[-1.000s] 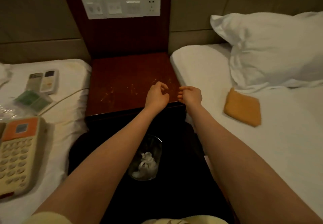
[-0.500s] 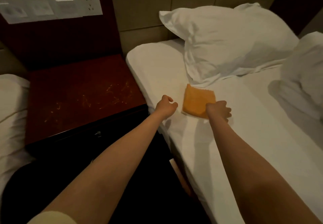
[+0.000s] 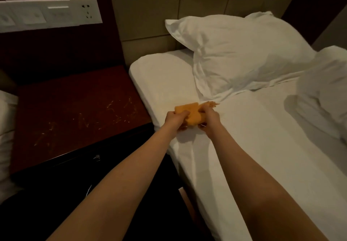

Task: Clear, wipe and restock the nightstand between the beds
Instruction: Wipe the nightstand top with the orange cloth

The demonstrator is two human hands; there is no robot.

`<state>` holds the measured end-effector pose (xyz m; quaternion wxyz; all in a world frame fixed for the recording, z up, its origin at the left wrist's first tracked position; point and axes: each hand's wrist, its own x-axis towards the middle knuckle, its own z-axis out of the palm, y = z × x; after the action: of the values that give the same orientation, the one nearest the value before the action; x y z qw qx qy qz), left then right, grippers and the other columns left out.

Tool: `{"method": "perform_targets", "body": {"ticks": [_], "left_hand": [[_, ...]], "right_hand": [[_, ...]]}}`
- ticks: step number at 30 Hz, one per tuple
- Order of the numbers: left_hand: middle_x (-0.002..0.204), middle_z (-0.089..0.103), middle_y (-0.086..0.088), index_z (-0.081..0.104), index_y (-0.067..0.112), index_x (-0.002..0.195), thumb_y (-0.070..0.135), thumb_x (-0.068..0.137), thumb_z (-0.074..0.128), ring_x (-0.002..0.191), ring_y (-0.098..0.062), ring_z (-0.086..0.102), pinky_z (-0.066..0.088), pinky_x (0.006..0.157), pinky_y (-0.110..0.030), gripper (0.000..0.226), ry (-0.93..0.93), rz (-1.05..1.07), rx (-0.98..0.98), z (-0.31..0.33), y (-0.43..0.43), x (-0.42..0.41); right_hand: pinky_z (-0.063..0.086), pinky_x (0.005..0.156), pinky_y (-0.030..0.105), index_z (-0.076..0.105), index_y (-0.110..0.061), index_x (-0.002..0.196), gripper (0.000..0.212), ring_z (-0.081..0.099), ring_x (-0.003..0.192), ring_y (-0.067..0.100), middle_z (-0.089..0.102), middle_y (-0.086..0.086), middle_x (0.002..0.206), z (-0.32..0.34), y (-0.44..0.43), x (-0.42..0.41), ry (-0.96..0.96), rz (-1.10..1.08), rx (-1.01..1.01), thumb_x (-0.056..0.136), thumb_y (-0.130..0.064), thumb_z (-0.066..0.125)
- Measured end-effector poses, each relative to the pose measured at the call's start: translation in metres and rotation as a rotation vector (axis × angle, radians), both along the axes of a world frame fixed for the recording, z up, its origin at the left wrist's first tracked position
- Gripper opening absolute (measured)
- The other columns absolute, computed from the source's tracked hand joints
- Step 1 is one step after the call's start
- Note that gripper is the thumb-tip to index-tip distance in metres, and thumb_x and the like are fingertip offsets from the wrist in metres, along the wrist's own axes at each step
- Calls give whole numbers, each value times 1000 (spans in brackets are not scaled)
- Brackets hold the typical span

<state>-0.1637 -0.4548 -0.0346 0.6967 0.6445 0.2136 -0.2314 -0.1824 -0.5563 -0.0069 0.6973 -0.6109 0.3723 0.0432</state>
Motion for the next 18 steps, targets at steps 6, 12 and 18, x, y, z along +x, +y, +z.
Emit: {"method": "perform_targets", "body": {"ticks": [6,12,18], "left_hand": [[124,55,-17,43,6,126,2,88,52,101,-28,58,53,68,-38,39,-103,166,123,7,72,23],[122,53,-7,43,13,127,2,89,43,110,-25,52,48,85,-38,40,-135,289,335,3,173,20],[130,46,-8,38,12,133,1,94,39,116,-24,46,40,85,-33,41,-120,374,473,6,264,5]], "right_hand": [[43,60,28,54,-12,82,6,53,81,22,56,8,89,3,76,21,-32,196,-4,84,-11,49],[39,53,27,51,-12,74,6,50,61,19,53,7,72,-15,158,25,27,449,-27,80,-13,54],[35,60,29,49,-17,76,19,47,67,15,50,2,80,-21,236,21,138,680,-11,86,-30,58]]}}
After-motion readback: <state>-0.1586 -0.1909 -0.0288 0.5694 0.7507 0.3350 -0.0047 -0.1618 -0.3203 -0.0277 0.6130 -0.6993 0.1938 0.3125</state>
